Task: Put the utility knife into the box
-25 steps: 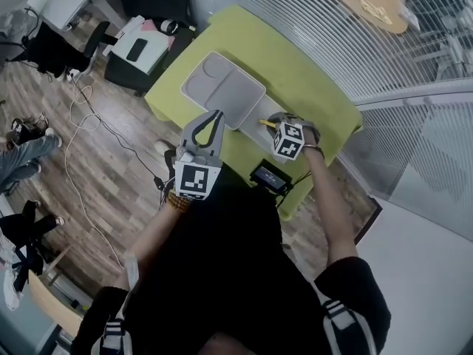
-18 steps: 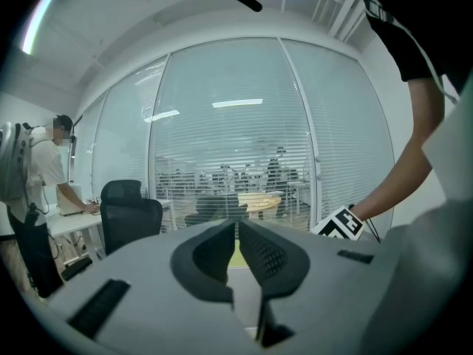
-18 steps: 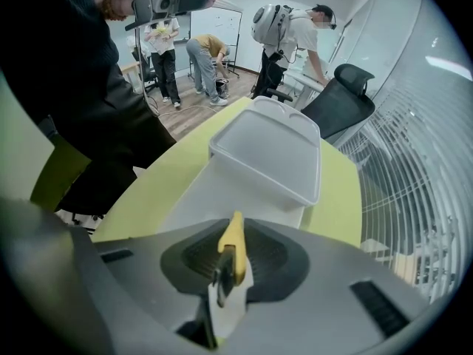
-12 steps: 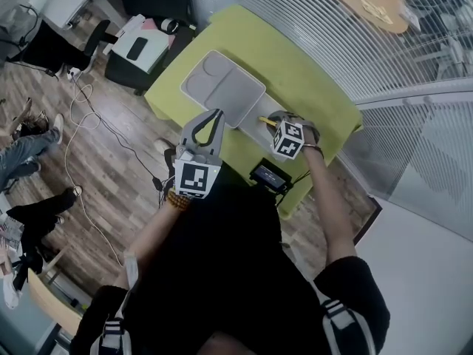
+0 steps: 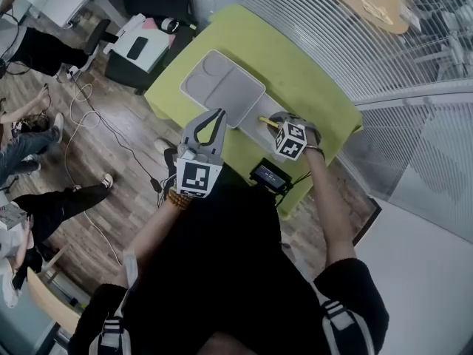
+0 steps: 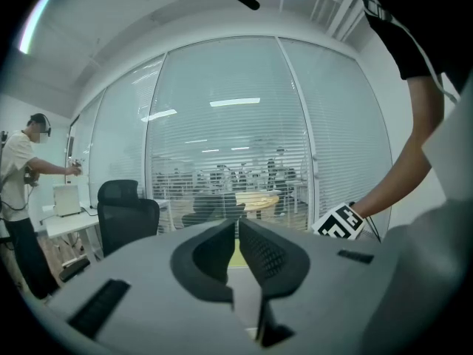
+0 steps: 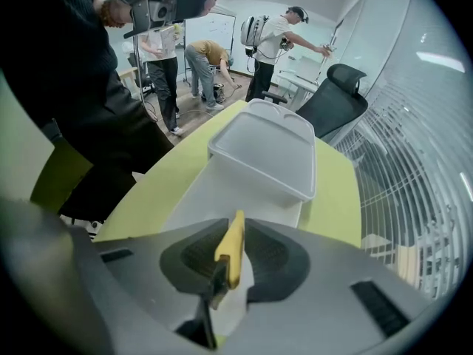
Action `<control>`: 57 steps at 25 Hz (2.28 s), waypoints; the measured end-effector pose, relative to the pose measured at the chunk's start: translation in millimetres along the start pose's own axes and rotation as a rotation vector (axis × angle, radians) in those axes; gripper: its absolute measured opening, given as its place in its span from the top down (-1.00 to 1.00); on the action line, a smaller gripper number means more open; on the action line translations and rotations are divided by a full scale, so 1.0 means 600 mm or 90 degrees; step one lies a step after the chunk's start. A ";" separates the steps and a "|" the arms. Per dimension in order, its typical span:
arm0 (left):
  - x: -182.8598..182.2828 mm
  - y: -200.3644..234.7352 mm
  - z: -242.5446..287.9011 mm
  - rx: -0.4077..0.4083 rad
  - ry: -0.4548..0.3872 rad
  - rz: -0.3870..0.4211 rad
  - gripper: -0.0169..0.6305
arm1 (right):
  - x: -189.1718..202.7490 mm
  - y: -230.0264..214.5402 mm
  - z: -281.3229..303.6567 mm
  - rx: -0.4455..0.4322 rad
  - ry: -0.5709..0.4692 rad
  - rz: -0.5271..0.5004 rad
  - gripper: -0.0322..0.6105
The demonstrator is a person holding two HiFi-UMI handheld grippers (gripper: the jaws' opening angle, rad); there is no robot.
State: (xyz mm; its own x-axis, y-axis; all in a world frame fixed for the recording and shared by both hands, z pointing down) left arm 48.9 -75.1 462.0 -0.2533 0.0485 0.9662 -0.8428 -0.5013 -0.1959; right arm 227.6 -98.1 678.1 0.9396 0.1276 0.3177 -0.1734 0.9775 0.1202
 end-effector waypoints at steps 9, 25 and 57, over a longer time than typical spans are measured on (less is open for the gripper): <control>0.002 -0.006 0.002 0.010 0.003 -0.008 0.91 | 0.001 -0.002 -0.008 0.004 -0.001 0.005 0.67; -0.004 -0.008 0.009 0.020 -0.001 -0.008 0.91 | -0.033 -0.025 -0.055 0.050 -0.032 0.001 0.67; -0.024 -0.013 0.029 0.030 -0.026 -0.001 0.91 | -0.107 -0.056 -0.216 0.193 -0.185 0.088 0.68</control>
State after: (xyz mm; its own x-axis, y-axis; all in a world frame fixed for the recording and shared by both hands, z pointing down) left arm 67.1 -86.8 452.7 -0.2315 0.0142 0.9727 -0.8193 -0.5419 -0.1871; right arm 211.4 -117.1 532.0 0.7865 0.1585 0.5969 -0.4111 0.8556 0.3145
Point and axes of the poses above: the fingertips, and each gripper's own axes: z forward along the fingers, y to its left, x out of its underside, the point moved 3 cm from there along -z, backward along the fingers, and after that the axes turned 6 degrees about z, right-handed, at the moved point
